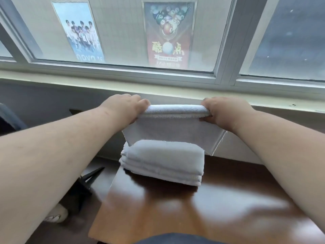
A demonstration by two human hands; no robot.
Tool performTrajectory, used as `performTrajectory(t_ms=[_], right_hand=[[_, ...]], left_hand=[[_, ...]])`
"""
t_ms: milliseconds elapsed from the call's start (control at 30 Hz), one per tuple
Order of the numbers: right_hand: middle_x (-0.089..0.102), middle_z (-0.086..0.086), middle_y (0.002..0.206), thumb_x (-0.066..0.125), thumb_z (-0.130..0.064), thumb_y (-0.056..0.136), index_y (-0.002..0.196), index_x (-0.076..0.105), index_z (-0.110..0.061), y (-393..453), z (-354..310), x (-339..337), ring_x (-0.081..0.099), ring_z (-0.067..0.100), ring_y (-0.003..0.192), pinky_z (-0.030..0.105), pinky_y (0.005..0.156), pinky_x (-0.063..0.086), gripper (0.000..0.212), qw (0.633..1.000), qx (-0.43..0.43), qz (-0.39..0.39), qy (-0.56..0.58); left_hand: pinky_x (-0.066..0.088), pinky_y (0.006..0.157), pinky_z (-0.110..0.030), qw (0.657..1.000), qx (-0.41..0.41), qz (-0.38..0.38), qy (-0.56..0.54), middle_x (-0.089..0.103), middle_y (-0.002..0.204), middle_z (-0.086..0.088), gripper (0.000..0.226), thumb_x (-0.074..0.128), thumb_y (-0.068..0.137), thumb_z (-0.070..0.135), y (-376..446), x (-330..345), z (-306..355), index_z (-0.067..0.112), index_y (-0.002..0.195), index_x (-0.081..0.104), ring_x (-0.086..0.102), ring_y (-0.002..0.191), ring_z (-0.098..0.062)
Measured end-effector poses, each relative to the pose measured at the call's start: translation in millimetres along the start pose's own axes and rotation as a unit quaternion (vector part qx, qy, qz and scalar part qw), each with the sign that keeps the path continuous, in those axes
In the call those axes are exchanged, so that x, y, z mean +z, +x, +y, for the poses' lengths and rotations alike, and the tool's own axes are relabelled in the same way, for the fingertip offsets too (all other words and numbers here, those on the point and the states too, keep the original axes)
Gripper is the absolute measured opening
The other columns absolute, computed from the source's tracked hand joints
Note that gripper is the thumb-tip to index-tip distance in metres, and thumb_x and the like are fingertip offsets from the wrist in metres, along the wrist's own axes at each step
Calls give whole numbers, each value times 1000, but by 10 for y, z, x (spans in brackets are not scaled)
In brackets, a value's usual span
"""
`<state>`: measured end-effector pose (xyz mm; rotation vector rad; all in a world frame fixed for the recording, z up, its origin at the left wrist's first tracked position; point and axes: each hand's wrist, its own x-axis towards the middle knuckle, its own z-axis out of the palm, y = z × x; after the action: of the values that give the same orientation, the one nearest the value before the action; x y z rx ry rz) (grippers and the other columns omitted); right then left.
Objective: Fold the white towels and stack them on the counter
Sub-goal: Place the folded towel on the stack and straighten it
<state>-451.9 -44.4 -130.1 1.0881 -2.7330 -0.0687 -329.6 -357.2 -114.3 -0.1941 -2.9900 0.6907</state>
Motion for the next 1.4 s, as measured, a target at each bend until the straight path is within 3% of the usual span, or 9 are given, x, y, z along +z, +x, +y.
performTrajectory(t_ms=[133, 367, 567, 833, 1000, 1100, 1233, 1333, 1400], right_hand=[[61, -10, 96, 57, -57, 89, 102, 48, -32, 219, -92, 123, 62, 24, 86, 30, 57, 35, 29, 999, 29, 4, -33], [58, -2, 99, 59, -31, 92, 111, 51, -23, 369, -186, 342, 59, 28, 84, 32, 59, 37, 23, 996, 30, 15, -78], [59, 0, 99, 60, -34, 89, 113, 53, -25, 196, -375, 649, 61, 30, 85, 35, 64, 39, 27, 997, 31, -11, -63], [59, -3, 112, 67, -37, 79, 121, 57, -28, -393, -709, 1131, 55, 25, 105, 39, 82, 47, 44, 993, 90, -71, -13], [43, -10, 133, 69, -36, 71, 131, 50, -33, -768, -974, 1371, 38, 20, 124, 36, 97, 40, 63, 968, 211, -85, 106], [26, -14, 145, 72, -54, 63, 137, 44, -35, -941, -1097, 1474, 22, 12, 136, 30, 105, 33, 81, 875, 361, -31, 321], [39, -13, 139, 81, -63, 53, 142, 39, -37, -996, -1103, 1499, 47, 3, 122, 26, 96, 45, 102, 673, 481, 65, 557], [50, -9, 132, 83, -60, 57, 148, 30, -40, -978, -1055, 1483, 56, 7, 112, 37, 102, 49, 107, 478, 525, 119, 694], [59, -6, 117, 82, -51, 69, 144, 38, -32, -950, -983, 1490, 63, 9, 100, 36, 94, 53, 89, 401, 553, 146, 716]], left_hand=[[37, 77, -33, 1000, 28, 10, -10, 48, 117, -1, 47, 52, 90, 14, 302, 247, -232, 27, 129, 28, 50, 101, -25], [35, 72, -32, 998, 55, 32, 15, 43, 106, -1, 71, 63, 73, 6, 554, 600, -314, 26, 125, 20, 47, 90, -23], [32, 70, -32, 997, 69, 29, -10, 47, 106, 2, 60, 59, 81, 12, 362, 1069, -116, 29, 127, 24, 51, 90, -23], [38, 77, -34, 989, 136, -32, -49, 52, 107, 5, 46, 59, 78, 49, 4, 1483, 245, 29, 119, 47, 54, 98, -21], [40, 76, -34, 990, 83, -95, -67, 48, 109, 2, 56, 60, 74, 55, -73, 1447, 527, 26, 119, 44, 49, 100, -21], [44, 80, -37, 986, 55, -149, -56, 48, 112, 2, 65, 58, 72, 65, 20, 1275, 677, 24, 120, 43, 49, 103, -21], [47, 85, -41, 979, 53, -196, -24, 46, 119, -2, 88, 59, 67, 80, 194, 1010, 977, 20, 128, 37, 50, 107, -24], [42, 73, -36, 986, 93, -125, -65, 45, 116, -2, 87, 60, 69, 80, 292, 843, 1307, 21, 127, 34, 50, 103, -23], [42, 71, -36, 983, 136, -44, -115, 46, 116, -1, 84, 59, 73, 76, 371, 753, 1562, 22, 131, 33, 49, 103, -23]])
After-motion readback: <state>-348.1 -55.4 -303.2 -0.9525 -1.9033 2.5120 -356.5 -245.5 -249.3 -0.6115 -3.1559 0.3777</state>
